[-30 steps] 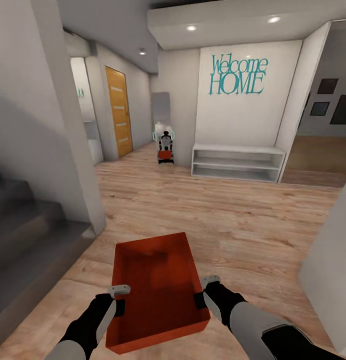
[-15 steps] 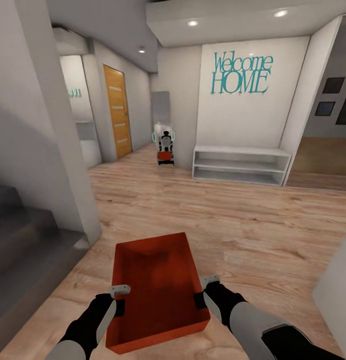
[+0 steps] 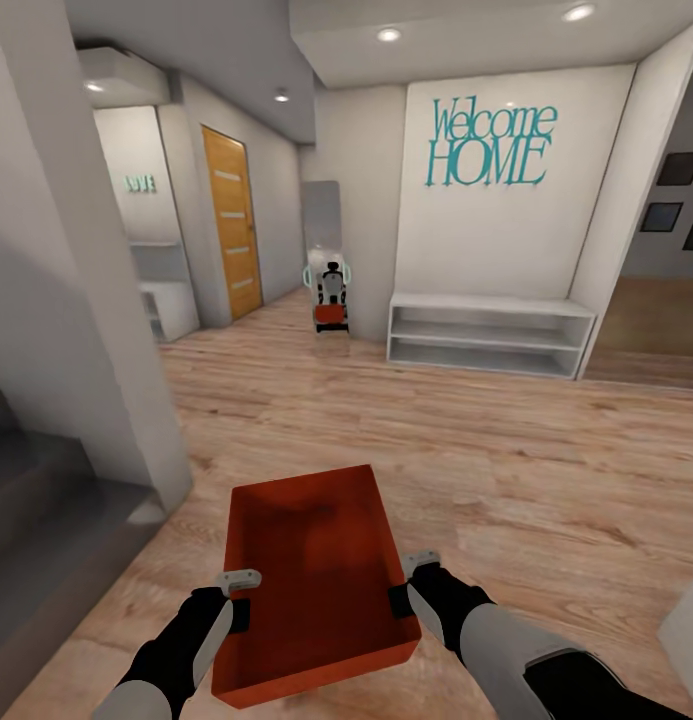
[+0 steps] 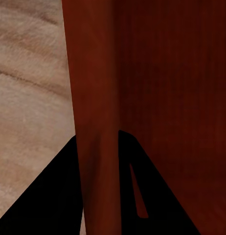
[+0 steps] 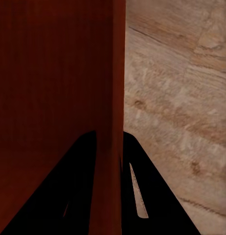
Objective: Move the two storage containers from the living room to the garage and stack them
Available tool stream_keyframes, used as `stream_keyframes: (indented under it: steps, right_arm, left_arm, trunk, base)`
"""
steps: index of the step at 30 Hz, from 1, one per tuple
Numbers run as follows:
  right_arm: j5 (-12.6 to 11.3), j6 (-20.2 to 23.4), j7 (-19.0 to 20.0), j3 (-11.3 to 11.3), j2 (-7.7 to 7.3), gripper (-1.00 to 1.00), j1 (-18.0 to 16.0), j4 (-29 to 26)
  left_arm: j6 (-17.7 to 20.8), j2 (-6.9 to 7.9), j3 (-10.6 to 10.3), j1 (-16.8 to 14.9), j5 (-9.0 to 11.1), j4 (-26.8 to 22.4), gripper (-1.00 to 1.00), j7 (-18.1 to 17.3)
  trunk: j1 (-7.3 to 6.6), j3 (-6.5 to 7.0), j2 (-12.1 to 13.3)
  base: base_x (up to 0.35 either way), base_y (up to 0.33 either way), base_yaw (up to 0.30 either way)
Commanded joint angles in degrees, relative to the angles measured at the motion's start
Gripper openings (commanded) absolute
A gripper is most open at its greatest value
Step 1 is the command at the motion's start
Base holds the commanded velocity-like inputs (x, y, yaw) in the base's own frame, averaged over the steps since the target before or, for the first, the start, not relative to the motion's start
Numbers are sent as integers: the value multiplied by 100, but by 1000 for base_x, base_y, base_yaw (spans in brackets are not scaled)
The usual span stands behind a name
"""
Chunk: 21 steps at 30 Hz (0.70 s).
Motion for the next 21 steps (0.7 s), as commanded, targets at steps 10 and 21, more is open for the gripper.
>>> stream_keyframes:
  steps: [10, 21]
  right_arm:
    - [78, 45, 0, 61, 0, -100, -54, -14]
    - [78, 45, 0, 61, 0, -100, -54, -14]
  left_arm:
    - [-21, 35, -98, 3, 305, 3, -100, -17]
    - [-21, 35, -98, 3, 305, 3, -100, -18]
  trunk:
    - [2, -7, -3]
    - [2, -7, -3]
  base:
    - [341, 0, 0]
    - [341, 0, 0]
